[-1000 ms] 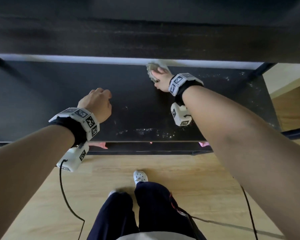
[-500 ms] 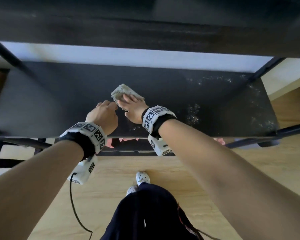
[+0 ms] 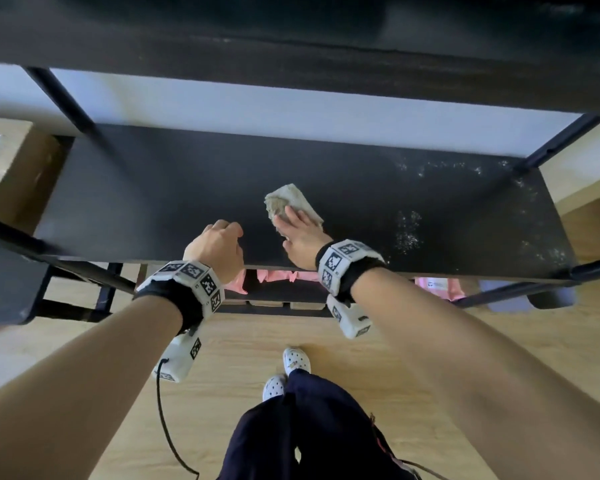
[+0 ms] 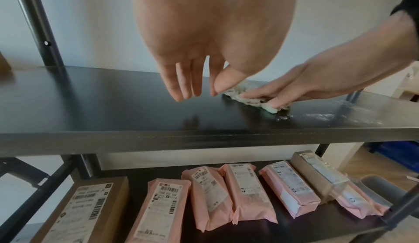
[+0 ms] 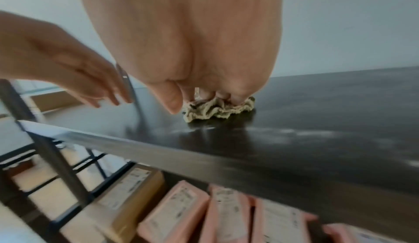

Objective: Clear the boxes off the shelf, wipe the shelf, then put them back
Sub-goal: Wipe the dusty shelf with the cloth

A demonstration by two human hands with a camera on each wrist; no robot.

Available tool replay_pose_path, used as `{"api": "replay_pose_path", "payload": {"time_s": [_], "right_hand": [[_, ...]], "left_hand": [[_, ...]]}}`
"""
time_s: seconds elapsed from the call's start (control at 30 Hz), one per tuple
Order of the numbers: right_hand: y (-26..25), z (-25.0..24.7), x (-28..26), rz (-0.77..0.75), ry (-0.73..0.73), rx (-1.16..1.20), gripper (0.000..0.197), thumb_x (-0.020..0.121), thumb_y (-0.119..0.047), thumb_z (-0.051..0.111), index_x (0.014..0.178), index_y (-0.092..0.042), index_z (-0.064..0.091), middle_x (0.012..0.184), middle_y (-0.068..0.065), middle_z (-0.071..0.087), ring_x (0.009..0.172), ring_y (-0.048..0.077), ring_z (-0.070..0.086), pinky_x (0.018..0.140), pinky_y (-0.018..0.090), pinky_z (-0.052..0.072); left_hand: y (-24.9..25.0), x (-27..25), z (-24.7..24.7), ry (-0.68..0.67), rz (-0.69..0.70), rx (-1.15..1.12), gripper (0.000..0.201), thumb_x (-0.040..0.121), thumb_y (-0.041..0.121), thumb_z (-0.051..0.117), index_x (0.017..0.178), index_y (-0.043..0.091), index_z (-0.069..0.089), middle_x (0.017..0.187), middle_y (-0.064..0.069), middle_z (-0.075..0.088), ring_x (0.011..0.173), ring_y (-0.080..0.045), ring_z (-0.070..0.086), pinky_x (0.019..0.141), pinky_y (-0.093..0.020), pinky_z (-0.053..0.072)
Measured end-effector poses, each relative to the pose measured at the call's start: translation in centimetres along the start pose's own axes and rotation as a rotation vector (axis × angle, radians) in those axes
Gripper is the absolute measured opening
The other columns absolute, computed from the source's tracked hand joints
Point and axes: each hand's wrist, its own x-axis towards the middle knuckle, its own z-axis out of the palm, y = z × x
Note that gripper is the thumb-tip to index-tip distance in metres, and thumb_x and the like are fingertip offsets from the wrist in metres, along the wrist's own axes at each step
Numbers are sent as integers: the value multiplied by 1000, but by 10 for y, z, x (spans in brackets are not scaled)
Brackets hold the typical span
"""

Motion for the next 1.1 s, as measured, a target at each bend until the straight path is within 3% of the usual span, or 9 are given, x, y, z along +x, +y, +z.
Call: {"api": "replay_pose_path", "payload": {"time_s": [0.17,0.27,0.37,0.47,0.63,0.8,0.93,1.03,1.1], "right_hand": [[-41,15,18,-133,22,-58,58,99,-13,33,152,-21,10,162,4,-6,149,25,-6,120,37,2],[-9,3,18,-121,122,-35,55,99,-15,37,150,-27,21,162,5,5,150,25,2,120,34,7],[29,-9,2,13,177,8,55,99,-16,40,150,-23,23,162,6,7,150,25,3,120,33,8],[39,-3,-20,53,219,-61,49,99,-20,39,147,-18,31,158,9,15,148,27,9,119,37,18],[-6,25,-40,-41,200,-201,47,98,-27,38,144,-23,35,150,7,25,140,28,23,108,47,33],[-41,53,-16,-173,207,-189,52,100,-16,35,150,-11,20,162,6,-3,150,21,-3,123,40,8],[-13,49,-5,-110,188,-64,61,97,-13,43,151,-13,16,162,3,-3,149,17,6,119,42,24],[25,32,-23,44,219,34,56,100,-19,35,152,-17,14,161,5,-9,136,15,30,111,38,36],[41,27,-42,90,211,37,55,102,-23,30,153,-21,9,161,5,-13,142,21,27,110,36,35]], "left_hand": [[-11,-4,2,-13,-30,19,34,93,12,39,124,13,54,128,-6,53,116,-24,51,91,-42,49],[-15,-7,2,-9,-23,10,35,94,12,38,126,14,52,130,-5,51,116,-24,51,90,-40,50],[-16,-12,3,-10,-1,-3,34,95,13,39,127,13,52,130,-5,52,115,-24,52,90,-41,51],[-15,-15,5,-17,21,-10,33,95,13,41,126,13,51,128,-6,52,114,-23,52,89,-41,52],[-15,-17,3,19,28,-43,33,94,14,41,125,14,51,127,-5,52,114,-23,51,90,-42,51],[-25,-23,5,23,53,13,31,92,11,41,120,12,54,124,-6,55,114,-23,51,88,-43,51],[-24,-25,7,-3,66,27,32,93,11,41,123,13,52,127,-5,53,116,-23,50,89,-41,51],[-19,-27,9,-13,101,29,31,94,12,42,124,13,52,128,-5,52,117,-22,50,88,-38,51],[-15,-26,10,-11,113,25,31,94,11,41,123,12,53,127,-5,53,116,-22,50,88,-39,51]]}}
